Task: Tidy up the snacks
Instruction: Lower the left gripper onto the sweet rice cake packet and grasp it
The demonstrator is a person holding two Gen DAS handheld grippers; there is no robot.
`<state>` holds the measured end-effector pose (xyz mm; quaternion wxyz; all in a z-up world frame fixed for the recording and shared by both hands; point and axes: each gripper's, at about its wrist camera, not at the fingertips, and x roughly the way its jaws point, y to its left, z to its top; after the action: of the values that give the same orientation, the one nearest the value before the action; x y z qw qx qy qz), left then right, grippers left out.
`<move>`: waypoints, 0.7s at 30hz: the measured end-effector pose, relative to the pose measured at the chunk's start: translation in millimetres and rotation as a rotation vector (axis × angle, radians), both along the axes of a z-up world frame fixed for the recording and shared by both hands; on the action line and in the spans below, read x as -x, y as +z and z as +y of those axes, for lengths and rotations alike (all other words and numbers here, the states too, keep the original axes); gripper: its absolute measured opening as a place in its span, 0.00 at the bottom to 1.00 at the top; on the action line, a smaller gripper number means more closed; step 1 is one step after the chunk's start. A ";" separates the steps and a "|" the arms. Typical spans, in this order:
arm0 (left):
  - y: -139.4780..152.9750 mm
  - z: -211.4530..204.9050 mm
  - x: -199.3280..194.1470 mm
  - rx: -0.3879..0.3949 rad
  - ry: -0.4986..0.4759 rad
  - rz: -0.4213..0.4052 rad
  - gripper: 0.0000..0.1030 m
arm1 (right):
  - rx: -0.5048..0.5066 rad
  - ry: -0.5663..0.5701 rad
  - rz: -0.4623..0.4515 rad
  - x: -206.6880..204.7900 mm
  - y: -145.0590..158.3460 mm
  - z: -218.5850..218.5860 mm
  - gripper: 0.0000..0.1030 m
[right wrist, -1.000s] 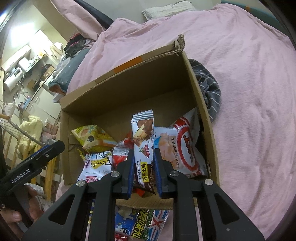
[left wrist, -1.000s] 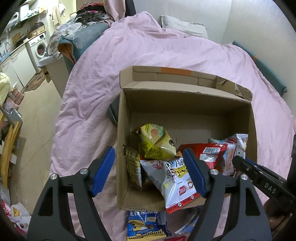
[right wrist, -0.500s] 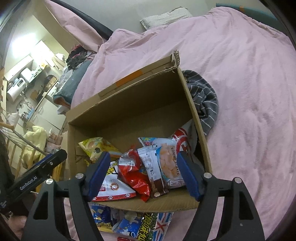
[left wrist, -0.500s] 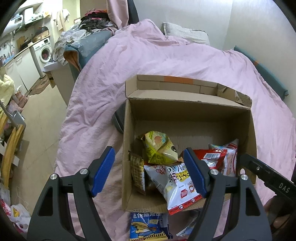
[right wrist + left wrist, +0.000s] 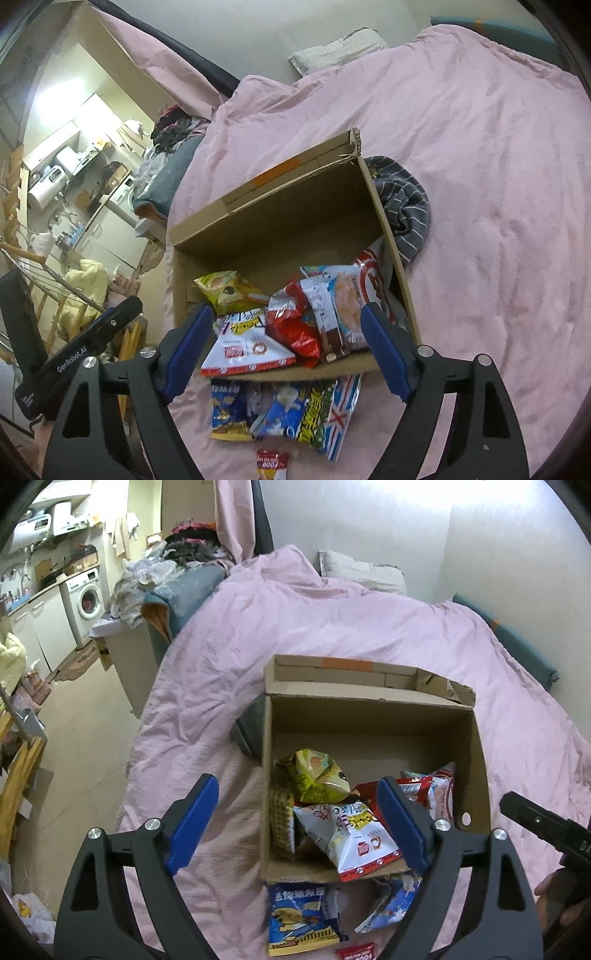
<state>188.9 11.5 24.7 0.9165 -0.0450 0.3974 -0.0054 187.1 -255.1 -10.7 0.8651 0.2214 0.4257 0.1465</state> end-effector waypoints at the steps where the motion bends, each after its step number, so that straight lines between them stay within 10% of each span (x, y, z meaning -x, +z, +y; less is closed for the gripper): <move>1: 0.9 2.2 4.5 0.004 0.003 0.002 0.83 | 0.001 0.001 -0.002 3.6 1.5 -0.2 0.85; 21: -78.9 -10.3 77.6 0.041 -0.063 0.384 0.83 | 0.073 -0.012 0.149 64.2 -30.1 -10.4 0.89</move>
<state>111.2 1.2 -54.3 0.8222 -0.0512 0.5659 -0.0334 122.9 -265.5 -40.8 0.8394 0.2027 0.4924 0.1089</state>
